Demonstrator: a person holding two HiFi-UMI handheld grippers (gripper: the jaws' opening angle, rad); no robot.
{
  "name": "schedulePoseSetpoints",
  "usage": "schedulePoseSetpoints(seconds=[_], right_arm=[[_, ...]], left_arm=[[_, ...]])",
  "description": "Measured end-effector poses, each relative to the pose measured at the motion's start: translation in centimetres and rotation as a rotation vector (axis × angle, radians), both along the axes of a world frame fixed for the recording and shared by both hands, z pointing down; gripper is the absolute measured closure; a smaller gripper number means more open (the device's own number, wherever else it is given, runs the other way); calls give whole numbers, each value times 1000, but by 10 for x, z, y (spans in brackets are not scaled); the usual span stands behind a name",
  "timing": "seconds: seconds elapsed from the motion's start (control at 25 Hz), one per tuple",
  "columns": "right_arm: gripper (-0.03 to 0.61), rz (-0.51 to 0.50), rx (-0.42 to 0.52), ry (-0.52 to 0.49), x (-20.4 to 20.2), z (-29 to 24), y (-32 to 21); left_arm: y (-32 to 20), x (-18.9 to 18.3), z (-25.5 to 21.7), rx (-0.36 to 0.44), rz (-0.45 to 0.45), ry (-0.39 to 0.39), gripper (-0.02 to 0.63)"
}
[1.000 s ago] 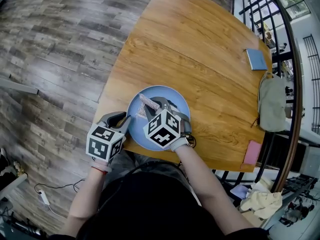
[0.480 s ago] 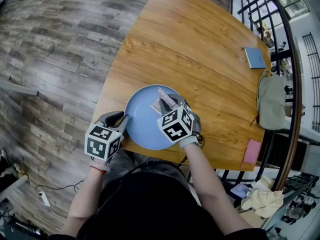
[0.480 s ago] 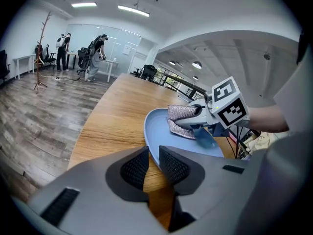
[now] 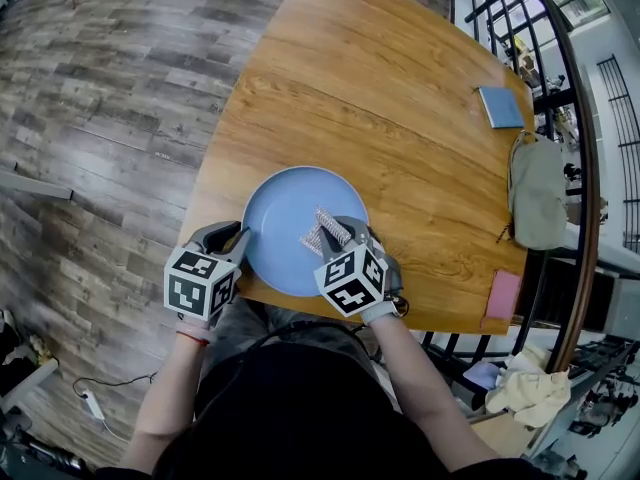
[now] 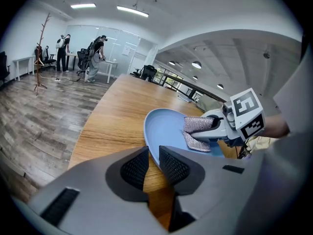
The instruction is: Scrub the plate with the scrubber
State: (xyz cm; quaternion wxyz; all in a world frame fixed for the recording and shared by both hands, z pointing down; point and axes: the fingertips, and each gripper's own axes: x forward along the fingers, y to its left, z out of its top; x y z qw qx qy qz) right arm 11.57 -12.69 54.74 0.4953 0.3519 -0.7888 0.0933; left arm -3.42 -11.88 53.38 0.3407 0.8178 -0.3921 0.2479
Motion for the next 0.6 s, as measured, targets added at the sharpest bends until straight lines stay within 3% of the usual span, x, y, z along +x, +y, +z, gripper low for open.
schedulePoseSetpoints(seconds=[0.44,0.6], right_arm=[[518,-159,-114,-66,-52,3,30],[517,-242,-92,-65,-77,4,21]], left_arm=[[0,2,1,0,2,2,549],[-2,0,1,-4,5,3,549]])
